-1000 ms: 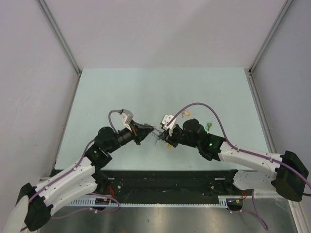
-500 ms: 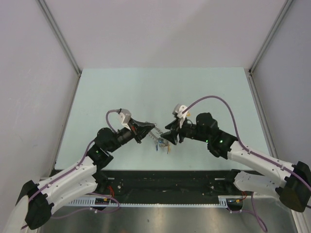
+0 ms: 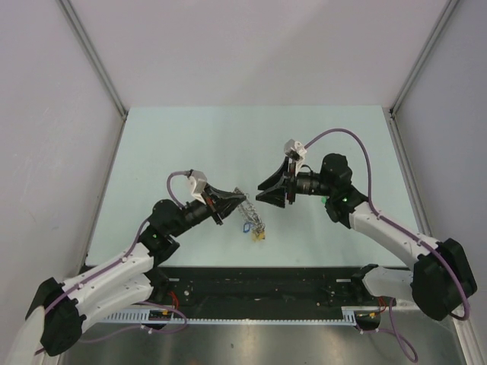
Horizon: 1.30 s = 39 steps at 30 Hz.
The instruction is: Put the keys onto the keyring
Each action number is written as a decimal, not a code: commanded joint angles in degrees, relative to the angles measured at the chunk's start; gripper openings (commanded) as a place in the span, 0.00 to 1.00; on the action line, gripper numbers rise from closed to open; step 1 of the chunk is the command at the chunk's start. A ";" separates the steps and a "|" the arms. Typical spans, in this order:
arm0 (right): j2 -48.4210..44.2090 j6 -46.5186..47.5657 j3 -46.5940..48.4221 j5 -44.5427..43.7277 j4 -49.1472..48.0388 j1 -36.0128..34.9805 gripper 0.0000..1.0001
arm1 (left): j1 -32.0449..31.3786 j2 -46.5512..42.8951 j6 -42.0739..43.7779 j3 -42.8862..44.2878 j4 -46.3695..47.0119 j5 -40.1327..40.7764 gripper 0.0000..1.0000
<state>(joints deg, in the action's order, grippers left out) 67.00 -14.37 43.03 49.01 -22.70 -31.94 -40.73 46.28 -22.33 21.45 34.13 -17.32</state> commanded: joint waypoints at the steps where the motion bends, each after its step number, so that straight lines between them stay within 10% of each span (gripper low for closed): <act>1: 3.30 -4.08 1.89 8.72 -11.04 0.22 0.49 | 0.30 -0.14 -0.96 3.24 6.65 -2.28 0.01; 21: 10.43 -7.95 3.03 13.56 -19.66 -1.54 0.33 | 0.30 1.18 -2.55 4.12 8.41 -4.48 0.00; 31: 9.73 -7.34 3.03 13.30 -18.97 -1.72 0.00 | 0.30 0.57 -2.37 4.03 6.67 -4.91 0.00; 39: 4.28 8.64 8.29 5.84 8.22 -2.16 0.00 | 0.48 -4.61 2.55 5.79 -8.63 -0.18 0.21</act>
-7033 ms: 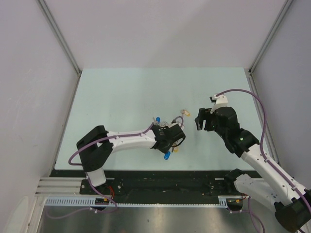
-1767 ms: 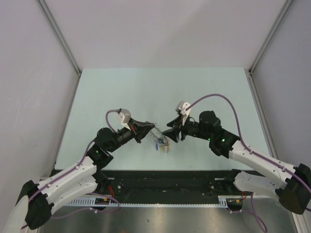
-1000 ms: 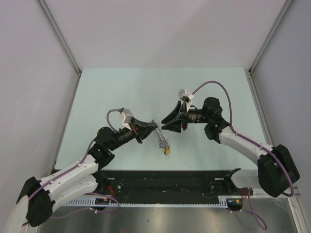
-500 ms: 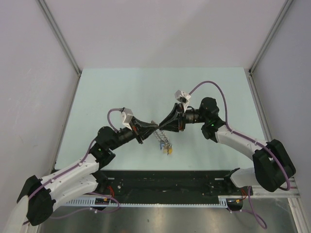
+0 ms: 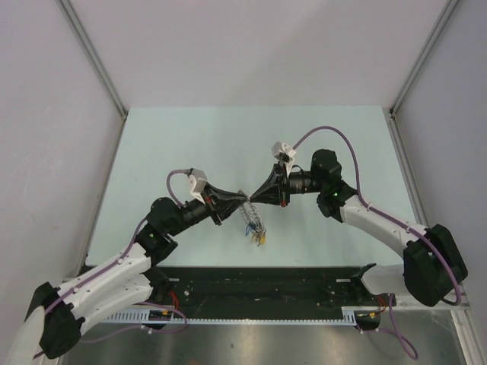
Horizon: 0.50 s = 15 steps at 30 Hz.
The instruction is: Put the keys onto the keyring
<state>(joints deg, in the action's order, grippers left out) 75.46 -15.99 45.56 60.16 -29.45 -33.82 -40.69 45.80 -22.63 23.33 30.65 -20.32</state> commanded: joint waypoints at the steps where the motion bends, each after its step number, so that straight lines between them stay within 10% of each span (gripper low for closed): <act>1: -4.62 12.19 7.86 -6.80 18.26 -0.54 0.00 | 0.52 -4.84 3.21 4.44 -8.12 3.17 0.25; 15: 1.52 36.90 33.70 -52.06 73.54 -20.22 0.00 | 0.61 -5.37 12.08 9.53 -23.35 0.63 0.88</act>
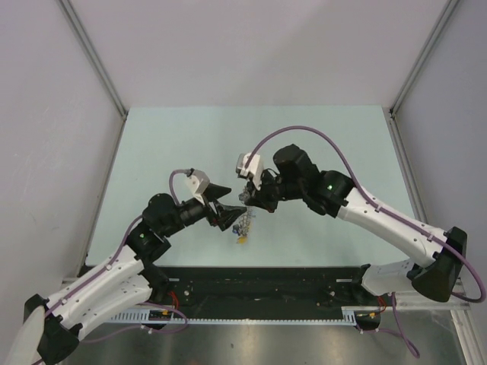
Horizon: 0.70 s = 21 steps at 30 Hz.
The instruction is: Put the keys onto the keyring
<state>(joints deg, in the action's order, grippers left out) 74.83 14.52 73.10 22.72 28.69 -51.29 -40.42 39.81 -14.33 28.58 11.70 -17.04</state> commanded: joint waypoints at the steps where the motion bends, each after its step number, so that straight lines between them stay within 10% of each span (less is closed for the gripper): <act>1: 3.38 6.74 6.96 -15.33 17.00 -2.77 0.00 | 0.35 0.70 4.30 4.38 -4.58 -3.35 0.89; 21: 10.78 7.26 13.91 -6.65 25.63 -1.62 0.00 | 0.26 1.49 3.60 -5.46 10.69 -7.39 0.87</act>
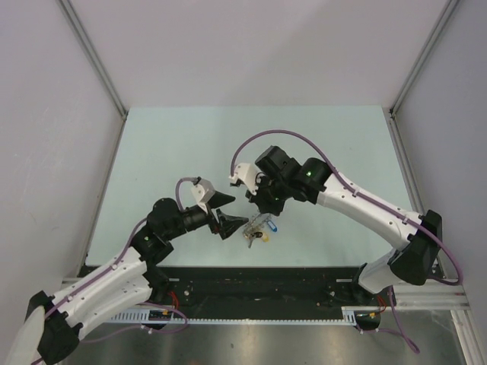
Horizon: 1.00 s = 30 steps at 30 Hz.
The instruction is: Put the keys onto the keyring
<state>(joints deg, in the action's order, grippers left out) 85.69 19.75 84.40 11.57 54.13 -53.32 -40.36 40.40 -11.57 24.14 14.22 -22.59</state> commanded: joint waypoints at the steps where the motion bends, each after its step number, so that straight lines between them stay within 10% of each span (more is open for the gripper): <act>1: -0.35 2.40 2.52 6.08 0.01 0.67 0.00 | 0.28 1.25 1.37 -1.03 8.89 -2.45 0.84; 30: -7.64 8.64 -3.10 13.48 -3.77 1.03 0.00 | -0.42 18.75 12.89 12.24 -0.68 -23.56 0.26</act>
<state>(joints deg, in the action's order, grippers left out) 79.92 27.07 80.79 22.63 53.69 -51.59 -40.36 58.02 -0.01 33.45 15.55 -44.45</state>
